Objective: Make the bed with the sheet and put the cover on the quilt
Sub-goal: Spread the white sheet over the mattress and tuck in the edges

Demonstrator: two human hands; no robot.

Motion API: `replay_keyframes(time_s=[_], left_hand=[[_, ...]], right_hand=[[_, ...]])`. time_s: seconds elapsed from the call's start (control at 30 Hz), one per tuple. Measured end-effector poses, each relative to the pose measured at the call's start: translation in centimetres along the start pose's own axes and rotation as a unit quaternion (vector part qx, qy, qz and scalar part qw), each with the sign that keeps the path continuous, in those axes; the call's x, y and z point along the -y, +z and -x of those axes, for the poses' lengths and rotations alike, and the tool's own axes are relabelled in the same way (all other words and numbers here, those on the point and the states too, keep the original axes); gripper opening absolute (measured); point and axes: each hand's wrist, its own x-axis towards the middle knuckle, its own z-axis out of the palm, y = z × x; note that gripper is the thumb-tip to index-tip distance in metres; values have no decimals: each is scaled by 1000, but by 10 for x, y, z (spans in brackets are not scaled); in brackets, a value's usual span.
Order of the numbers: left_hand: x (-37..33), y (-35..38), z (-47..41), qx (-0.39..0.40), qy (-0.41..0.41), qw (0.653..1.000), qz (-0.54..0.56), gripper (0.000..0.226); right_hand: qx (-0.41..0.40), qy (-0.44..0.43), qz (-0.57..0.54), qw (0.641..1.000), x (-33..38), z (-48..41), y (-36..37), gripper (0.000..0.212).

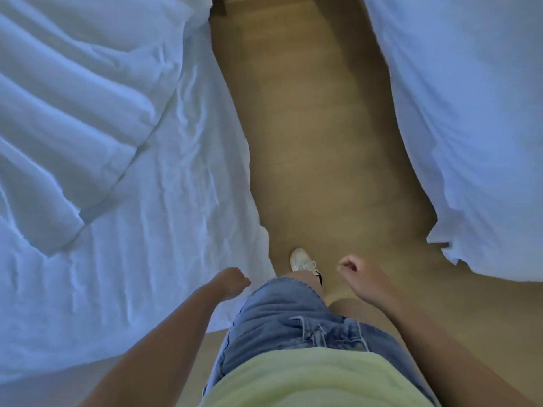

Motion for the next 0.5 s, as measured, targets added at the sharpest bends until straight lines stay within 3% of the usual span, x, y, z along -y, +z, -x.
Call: replay_keyframes(time_s=[0.3,0.4,0.5], left_hand=[[-78,-73,-10,-91,-25,976,194,28],[-88,-91,-22,-109,-49,957,263,16],[-99,-110,-35,-141,-88,916,364,8]], right_hand=[[106,-91,126,982,117,-124,-88,11],[157,-133,203,957,174,-168,-109,8],[199,-202,290,914,243,-213,-129,14]])
